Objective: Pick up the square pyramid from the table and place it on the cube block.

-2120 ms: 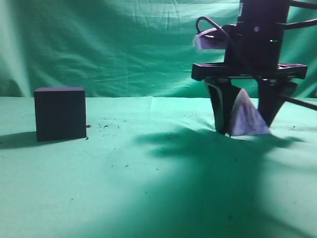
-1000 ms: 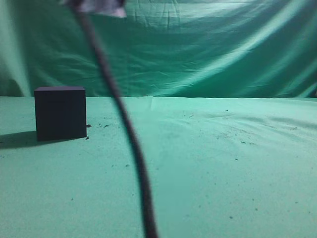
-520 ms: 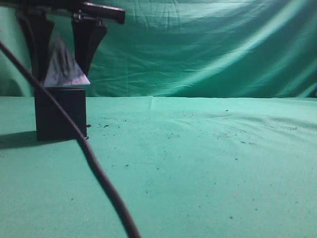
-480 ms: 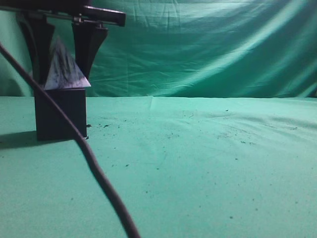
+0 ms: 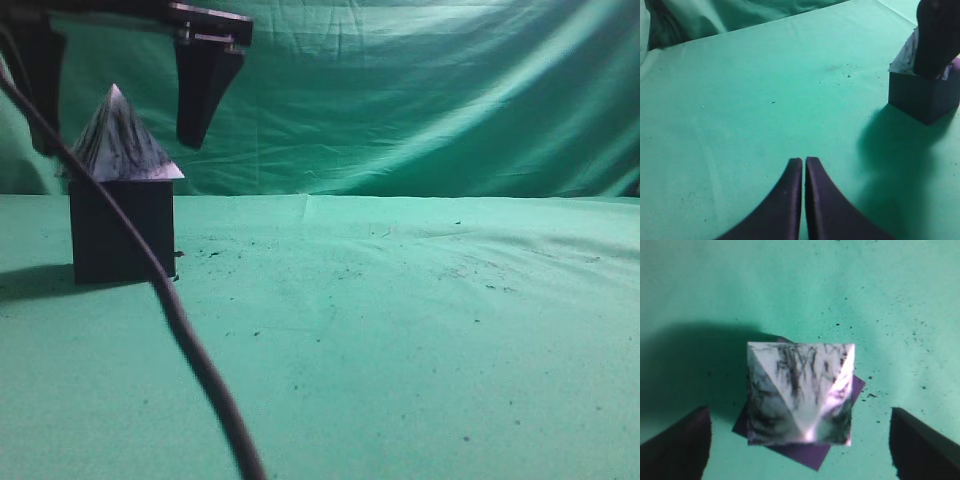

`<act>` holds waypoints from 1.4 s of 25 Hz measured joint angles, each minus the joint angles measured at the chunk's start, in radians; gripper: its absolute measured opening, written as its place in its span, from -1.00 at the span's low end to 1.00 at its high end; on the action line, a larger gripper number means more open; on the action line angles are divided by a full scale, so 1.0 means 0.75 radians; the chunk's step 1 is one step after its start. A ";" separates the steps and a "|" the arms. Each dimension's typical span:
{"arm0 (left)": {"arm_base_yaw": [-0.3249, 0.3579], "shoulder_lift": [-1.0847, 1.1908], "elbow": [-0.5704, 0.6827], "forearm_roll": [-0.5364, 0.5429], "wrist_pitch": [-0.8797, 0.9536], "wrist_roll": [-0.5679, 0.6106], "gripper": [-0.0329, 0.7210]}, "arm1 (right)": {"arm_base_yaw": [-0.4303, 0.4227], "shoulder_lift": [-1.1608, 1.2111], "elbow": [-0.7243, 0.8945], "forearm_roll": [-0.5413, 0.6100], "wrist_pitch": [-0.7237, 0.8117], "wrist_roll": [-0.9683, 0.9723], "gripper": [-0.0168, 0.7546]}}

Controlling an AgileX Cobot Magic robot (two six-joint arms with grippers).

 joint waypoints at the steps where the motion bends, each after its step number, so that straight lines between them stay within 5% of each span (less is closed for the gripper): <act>1: 0.000 0.000 0.000 0.000 0.000 0.000 -0.91 | 0.000 -0.022 0.000 0.000 0.003 0.000 0.71; 4: 0.000 0.000 0.000 -0.009 0.000 0.000 -0.91 | 0.000 -0.119 0.000 -0.009 0.003 0.000 0.71; 11: 0.000 0.000 0.000 -0.020 0.000 0.000 -0.91 | 0.000 -0.452 0.000 -0.072 0.017 0.000 -0.72; 14: 0.000 0.000 0.000 -0.020 0.000 0.000 -0.91 | 0.000 -0.591 0.000 -0.072 0.026 0.014 -0.96; 17: 0.000 0.000 0.000 -0.020 0.000 0.000 -0.91 | 0.000 -0.743 0.055 -0.075 0.029 0.047 -0.96; 22: 0.000 0.000 0.000 -0.020 0.000 0.000 -0.91 | 0.000 -1.061 0.468 -0.118 0.029 0.121 -0.96; 35: 0.000 0.000 0.000 -0.020 0.000 0.000 -0.91 | 0.000 -1.915 1.419 -0.066 -0.388 0.113 -0.96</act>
